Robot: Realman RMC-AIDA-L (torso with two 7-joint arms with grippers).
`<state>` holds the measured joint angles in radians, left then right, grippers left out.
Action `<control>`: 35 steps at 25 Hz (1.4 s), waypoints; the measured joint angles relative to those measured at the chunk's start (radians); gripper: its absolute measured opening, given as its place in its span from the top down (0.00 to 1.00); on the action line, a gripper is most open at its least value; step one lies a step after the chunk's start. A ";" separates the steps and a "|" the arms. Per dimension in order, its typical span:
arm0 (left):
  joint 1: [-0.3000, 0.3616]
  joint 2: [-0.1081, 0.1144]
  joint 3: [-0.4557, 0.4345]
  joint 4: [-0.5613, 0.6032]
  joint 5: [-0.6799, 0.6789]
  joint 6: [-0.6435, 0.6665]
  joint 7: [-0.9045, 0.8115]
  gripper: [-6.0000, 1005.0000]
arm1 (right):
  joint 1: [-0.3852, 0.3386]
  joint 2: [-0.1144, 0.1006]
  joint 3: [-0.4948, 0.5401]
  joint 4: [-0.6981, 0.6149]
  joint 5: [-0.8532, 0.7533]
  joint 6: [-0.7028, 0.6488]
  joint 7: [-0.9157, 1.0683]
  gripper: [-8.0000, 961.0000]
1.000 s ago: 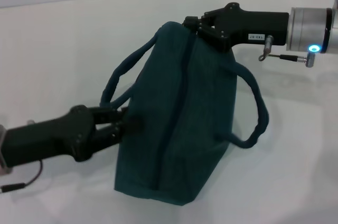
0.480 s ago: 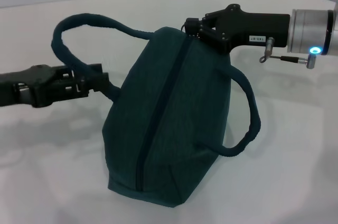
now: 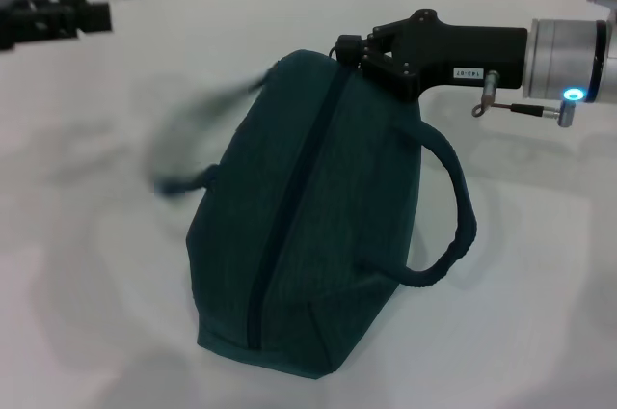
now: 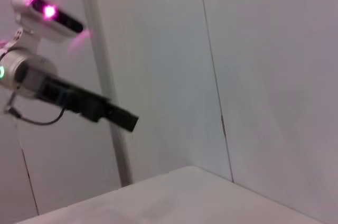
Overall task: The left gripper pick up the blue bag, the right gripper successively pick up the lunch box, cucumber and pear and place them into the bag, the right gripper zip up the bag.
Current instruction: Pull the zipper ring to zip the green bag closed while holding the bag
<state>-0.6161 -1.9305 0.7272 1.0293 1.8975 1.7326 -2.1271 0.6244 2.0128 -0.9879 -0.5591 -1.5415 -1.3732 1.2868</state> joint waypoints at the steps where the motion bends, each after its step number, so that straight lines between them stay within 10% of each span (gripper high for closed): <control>1: -0.014 0.005 -0.016 0.012 0.025 -0.001 -0.005 0.39 | 0.000 0.000 0.000 0.000 0.000 0.000 0.000 0.98; 18: -0.170 -0.013 0.265 0.054 0.088 0.037 -0.320 0.39 | 0.007 0.000 0.000 -0.001 0.014 0.008 0.000 0.98; 35: -0.221 -0.047 0.264 -0.088 0.171 0.043 -0.363 0.47 | 0.008 0.000 0.000 -0.007 0.014 0.003 -0.011 0.98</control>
<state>-0.8375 -1.9773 0.9913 0.9414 2.0683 1.7760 -2.4897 0.6320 2.0125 -0.9879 -0.5666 -1.5273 -1.3699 1.2761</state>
